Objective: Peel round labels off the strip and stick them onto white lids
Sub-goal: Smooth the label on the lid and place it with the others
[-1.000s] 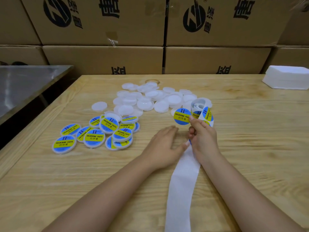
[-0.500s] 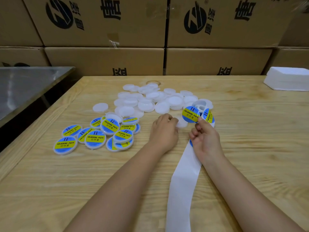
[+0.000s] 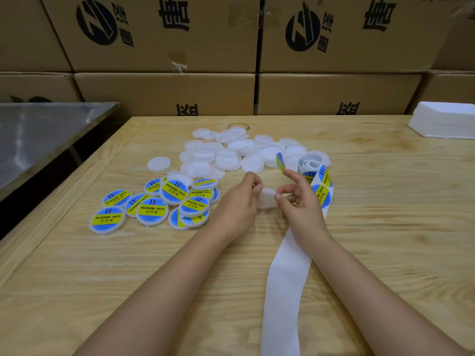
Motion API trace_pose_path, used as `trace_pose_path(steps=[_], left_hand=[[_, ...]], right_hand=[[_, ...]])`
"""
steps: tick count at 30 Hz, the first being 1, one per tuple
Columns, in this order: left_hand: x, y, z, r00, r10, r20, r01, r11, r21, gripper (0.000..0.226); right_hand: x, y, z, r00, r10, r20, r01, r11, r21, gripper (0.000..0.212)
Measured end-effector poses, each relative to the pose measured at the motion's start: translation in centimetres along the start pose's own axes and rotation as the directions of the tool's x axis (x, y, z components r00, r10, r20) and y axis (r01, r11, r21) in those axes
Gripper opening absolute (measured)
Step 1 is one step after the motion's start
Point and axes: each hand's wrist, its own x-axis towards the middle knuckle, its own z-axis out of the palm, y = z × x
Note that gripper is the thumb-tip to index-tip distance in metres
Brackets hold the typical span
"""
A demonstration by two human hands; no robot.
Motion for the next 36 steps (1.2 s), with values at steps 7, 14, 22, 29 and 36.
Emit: trace_pose_path(steps=[7, 14, 22, 29, 36], left_hand=[[-0.8, 0.0, -0.5, 0.97, -0.243, 0.021, 0.218, 0.824, -0.522, 0.02], [-1.2, -0.1, -1.6, 0.924, -0.269, 0.272, 0.376, 0.508, -0.775, 0.024], [-1.1, 0.0, -1.2, 0.899, -0.389, 0.201, 0.392, 0.509, -0.766, 0.016], [-1.1, 0.4, -1.2, 0.9, -0.379, 0.213, 0.397, 0.515, -0.76, 0.016], [-1.2, 0.5, -1.2, 0.906, -0.365, 0.214, 0.392, 0.533, -0.75, 0.016]], right_hand=[[-0.1, -0.1, 0.0, 0.998, 0.027, 0.058, -0.033, 0.995, 0.091, 0.046], [0.4, 0.2, -0.3, 0.995, 0.098, 0.012, -0.099, 0.972, 0.212, 0.051], [1.2, 0.3, -1.2, 0.973, 0.228, -0.045, -0.192, 0.898, 0.396, 0.007], [1.0, -0.3, -1.1, 0.959, 0.267, 0.09, -0.279, 0.853, 0.441, 0.028], [1.1, 0.0, -1.0, 0.95, 0.287, 0.125, -0.313, 0.88, 0.357, 0.014]])
